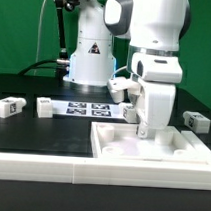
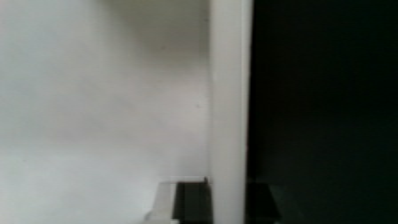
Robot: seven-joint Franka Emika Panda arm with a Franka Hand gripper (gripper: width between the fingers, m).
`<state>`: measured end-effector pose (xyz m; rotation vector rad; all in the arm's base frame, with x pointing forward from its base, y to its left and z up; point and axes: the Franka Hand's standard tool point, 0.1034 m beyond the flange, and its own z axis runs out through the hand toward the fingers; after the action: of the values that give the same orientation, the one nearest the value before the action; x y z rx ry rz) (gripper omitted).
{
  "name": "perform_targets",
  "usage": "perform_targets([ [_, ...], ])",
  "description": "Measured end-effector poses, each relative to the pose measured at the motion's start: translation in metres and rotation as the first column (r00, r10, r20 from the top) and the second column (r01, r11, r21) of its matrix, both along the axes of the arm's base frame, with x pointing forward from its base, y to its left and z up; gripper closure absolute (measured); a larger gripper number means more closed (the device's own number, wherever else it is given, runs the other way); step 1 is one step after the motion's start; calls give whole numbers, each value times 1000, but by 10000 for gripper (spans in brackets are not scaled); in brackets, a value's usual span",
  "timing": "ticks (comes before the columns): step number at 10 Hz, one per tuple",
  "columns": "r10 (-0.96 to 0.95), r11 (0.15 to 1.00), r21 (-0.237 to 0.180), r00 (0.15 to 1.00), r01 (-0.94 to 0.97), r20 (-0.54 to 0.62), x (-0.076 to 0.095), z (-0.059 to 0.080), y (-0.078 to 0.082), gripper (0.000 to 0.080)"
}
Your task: Assemble one leg
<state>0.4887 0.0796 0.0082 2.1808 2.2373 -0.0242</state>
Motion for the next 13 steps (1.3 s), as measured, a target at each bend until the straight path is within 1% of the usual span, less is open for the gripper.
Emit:
perform_targets([
  [1, 1, 1000, -2, 1000, -1, -5, 0, 0, 1, 738],
  [2, 0, 1000, -2, 1000, 0, -6, 0, 0, 0, 664],
  [3, 0, 1000, -2, 1000, 0, -6, 0, 0, 0, 510],
  [4, 0, 1000, -2, 1000, 0, -6, 0, 0, 0, 510],
  [5, -1, 1000, -2, 1000, 1, -6, 0, 0, 0, 286],
  [6, -1, 1000, -2, 1000, 1, -6, 0, 0, 0, 286],
  [7, -1, 1000, -2, 1000, 1, -6, 0, 0, 0, 193],
  [8, -1, 1000, -2, 1000, 1, -6, 0, 0, -1, 159],
  [10, -1, 1000, -2, 1000, 1, -6, 0, 0, -1, 152],
  [11, -17, 1000, -4, 1000, 17, -2, 0, 3, 1, 152],
  [13, -76, 997, -10, 997, 76, 29, 2, 29, 10, 150],
])
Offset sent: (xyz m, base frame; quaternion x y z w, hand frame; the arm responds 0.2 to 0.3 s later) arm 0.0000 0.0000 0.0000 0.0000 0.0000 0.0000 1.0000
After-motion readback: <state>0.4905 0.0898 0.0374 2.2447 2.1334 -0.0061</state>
